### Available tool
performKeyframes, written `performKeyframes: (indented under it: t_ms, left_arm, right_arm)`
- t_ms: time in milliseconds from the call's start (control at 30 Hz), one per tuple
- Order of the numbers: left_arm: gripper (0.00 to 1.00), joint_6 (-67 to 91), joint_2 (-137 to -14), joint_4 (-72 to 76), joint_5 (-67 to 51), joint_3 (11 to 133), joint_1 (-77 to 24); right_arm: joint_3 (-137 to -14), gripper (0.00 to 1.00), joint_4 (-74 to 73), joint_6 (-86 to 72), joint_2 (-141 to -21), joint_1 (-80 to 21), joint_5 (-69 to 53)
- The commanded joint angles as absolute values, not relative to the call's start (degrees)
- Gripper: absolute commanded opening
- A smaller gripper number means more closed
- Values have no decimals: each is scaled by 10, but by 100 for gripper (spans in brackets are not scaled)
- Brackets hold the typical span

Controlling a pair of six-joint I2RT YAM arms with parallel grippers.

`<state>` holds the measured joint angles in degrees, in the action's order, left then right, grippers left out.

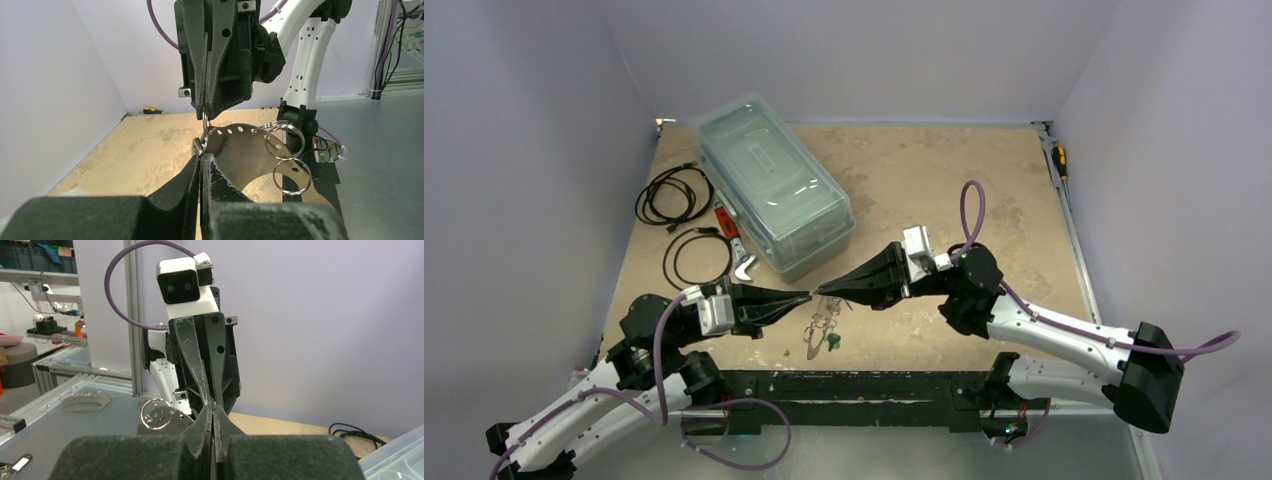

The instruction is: Put the keys on the keyring

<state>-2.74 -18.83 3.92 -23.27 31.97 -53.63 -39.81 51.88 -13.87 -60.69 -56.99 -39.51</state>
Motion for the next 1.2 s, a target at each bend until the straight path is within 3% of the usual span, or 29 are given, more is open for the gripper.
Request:
performKeyframes:
  t_ms: [0,667,833,900,1167]
  left_arm:
    - [0,-39,-198,56,-243,317,-535]
    - [1,-34,-213,57,-229,314,-535]
    - [31,-38,-190,51,-204,317,-535]
    - [39,-38,-178,50,-193,315,-535]
    - [42,-31,-169,57,-216,313,-535]
  right_arm:
    - [-395,0,591,-156,-603,-572,-359]
    - [-388,0,696,-220,-655,-571,-337]
    - [-381,0,688,-224,-647,-572,-344]
    - [-379,0,681,-223,-643,-571,-348]
    - [-372,0,672,-218,-643,-571,-367]
